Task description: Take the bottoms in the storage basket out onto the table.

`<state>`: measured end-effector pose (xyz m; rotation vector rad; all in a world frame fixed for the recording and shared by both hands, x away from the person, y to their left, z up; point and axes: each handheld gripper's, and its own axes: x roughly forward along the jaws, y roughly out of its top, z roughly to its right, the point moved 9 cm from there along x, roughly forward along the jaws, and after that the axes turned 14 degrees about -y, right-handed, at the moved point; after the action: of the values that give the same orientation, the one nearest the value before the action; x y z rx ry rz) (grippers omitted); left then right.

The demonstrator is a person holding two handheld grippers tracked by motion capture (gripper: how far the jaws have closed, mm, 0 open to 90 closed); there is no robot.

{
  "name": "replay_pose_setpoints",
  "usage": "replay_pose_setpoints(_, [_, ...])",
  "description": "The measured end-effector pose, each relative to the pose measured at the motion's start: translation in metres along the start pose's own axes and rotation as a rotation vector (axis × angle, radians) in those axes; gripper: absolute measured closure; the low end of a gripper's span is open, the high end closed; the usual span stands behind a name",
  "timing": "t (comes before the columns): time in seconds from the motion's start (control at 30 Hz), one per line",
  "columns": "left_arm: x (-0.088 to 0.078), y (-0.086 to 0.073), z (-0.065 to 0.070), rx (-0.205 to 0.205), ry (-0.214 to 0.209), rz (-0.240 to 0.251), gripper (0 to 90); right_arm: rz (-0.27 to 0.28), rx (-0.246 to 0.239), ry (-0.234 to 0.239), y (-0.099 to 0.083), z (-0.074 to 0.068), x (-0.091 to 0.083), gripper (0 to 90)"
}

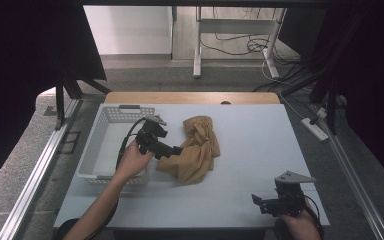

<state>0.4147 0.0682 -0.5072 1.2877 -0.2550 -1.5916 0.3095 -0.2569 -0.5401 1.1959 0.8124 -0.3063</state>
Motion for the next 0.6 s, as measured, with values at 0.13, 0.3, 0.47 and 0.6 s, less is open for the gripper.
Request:
replay_pose_setpoints(0.13, [-0.001,-0.004,0.0,0.001,0.006,0.0,0.0,0.001,0.0,0.001,0.0,0.0,0.0,1.2])
replay_pose_setpoints(0.3, [-0.006,-0.008,0.002,-0.005,-0.004,0.018,0.0,0.002,-0.002,0.003,0.0,0.0,0.0,1.2])
replay_pose_setpoints(0.47, [-0.011,-0.012,0.004,-0.01,-0.011,0.035,0.0,0.004,-0.001,0.005,0.0,0.0,-0.001,1.2])
replay_pose_setpoints(0.6, [-0.014,-0.015,0.004,-0.009,-0.001,0.034,0.0,0.005,-0.002,0.006,0.0,0.0,-0.001,1.2])
